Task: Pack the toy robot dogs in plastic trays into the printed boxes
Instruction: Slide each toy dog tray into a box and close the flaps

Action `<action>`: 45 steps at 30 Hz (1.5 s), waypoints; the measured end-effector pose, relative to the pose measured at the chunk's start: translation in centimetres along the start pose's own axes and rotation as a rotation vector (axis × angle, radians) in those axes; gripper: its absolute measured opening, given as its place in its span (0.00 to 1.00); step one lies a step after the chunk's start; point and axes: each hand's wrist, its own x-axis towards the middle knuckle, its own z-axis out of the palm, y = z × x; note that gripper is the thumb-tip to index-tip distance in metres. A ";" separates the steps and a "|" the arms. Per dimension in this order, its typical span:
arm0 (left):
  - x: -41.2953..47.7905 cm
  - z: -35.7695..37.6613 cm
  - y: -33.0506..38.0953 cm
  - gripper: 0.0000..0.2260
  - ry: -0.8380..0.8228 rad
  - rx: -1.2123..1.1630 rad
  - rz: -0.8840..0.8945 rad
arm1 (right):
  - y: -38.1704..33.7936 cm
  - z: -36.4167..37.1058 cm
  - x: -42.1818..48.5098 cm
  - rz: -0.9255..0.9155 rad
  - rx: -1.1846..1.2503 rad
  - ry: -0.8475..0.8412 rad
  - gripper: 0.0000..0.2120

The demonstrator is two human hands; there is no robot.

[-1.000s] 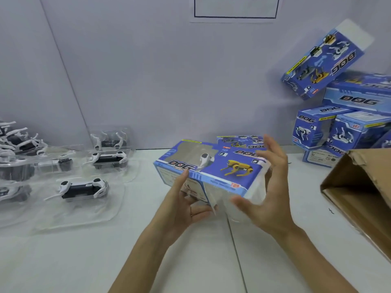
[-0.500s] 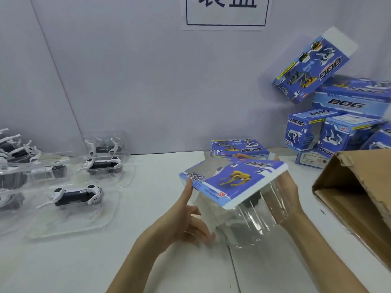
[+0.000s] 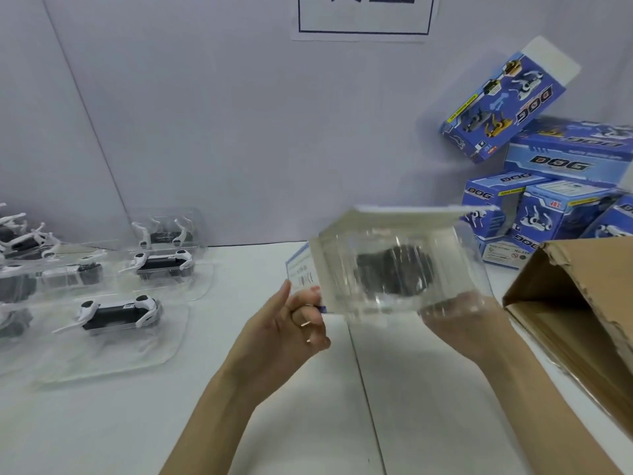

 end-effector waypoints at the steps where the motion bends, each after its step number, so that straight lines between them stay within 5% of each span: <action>1: -0.1 0.0 0.2 0.16 -0.080 -0.083 -0.005 | -0.1 0.6 -0.1 -0.013 -0.083 -0.088 0.24; 3: -0.1 -0.1 0.6 0.16 -0.182 -0.231 -0.003 | 0.3 1.5 -0.1 0.000 -0.209 -0.085 0.22; 6: 0.0 -0.5 1.0 0.23 -0.055 -0.222 0.011 | 1.1 2.2 0.7 0.026 -0.302 0.138 0.23; 9: 0.5 -0.8 0.5 0.20 0.393 0.264 0.109 | 1.1 2.3 1.2 0.184 -0.457 0.276 0.31; 11: 0.6 -0.6 0.3 0.20 0.552 0.565 0.212 | 1.1 1.9 1.3 0.202 -0.477 0.280 0.36; 16: 0.7 0.1 -0.5 0.42 0.397 0.807 0.208 | 1.5 2.4 0.9 0.159 -0.518 0.112 0.33; 18: 0.9 0.1 -1.1 0.41 0.411 0.905 0.233 | 1.5 3.2 0.9 0.086 -0.519 0.103 0.26; 23: 0.9 0.2 -1.3 0.39 0.414 0.944 0.291 | -3.4 6.2 1.7 -0.474 -0.646 0.415 0.16; 25: 1.1 0.3 -1.2 0.37 0.415 0.932 0.285 | -6.5 7.8 2.9 -0.588 -0.759 0.302 0.14; 28: 1.1 -0.2 -1.1 0.41 0.395 0.912 0.279 | -9.7 10.5 5.6 -0.515 -0.870 0.094 0.09; 30: 1.0 -0.3 -1.0 0.40 0.379 0.906 0.262 | -10.6 11.8 7.5 -0.372 -0.962 -0.055 0.04; 34: 1.2 -0.8 -0.8 0.40 0.364 0.917 0.248 | -7.9 13.0 10.1 0.100 -1.419 -0.375 0.17; 37: 1.2 -0.8 -0.8 0.38 0.360 0.959 0.264 | -4.7 12.6 9.8 0.249 -1.489 -0.427 0.20; 43: 0.5 0.9 -1.7 0.36 0.478 1.318 0.955 | -4.6 12.5 8.6 0.230 -1.455 -0.383 0.18; 45: 0.4 1.6 -2.0 0.35 0.404 1.381 1.037 | -4.7 12.8 8.3 0.227 -1.453 -0.399 0.15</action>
